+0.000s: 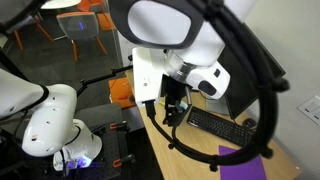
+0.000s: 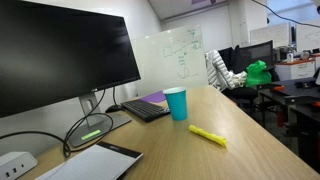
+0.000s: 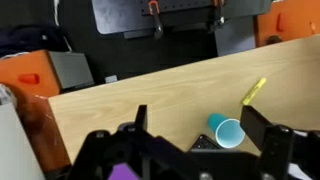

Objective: Put the highlighter inside the cup

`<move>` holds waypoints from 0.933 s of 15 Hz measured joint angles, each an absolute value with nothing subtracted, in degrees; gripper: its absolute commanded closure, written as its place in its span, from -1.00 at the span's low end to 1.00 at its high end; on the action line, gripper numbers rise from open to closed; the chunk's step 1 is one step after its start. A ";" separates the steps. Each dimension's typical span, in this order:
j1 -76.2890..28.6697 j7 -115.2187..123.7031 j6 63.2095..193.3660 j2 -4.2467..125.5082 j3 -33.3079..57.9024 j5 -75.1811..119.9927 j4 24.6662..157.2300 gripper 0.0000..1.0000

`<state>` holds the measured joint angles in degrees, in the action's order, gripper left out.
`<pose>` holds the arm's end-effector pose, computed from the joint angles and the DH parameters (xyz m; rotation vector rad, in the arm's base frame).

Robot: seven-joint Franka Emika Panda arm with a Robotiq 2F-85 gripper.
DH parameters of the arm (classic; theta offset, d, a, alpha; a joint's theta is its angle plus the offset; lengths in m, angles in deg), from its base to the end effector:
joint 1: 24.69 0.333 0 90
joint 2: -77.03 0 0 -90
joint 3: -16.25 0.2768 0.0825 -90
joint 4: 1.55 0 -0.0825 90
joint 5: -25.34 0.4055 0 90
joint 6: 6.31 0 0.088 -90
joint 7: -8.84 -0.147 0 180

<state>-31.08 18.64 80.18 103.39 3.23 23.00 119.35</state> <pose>0.4016 -0.1559 0.5041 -3.0343 0.2076 0.2010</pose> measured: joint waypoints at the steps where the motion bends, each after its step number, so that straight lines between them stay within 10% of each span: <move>1: -31.08 18.64 80.20 103.40 3.23 23.00 119.34 -1.00; 14: -26.67 -5.61 94.47 102.22 18.73 30.79 132.33 -1.00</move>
<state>-26.67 -5.61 94.47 102.22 18.73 30.79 132.33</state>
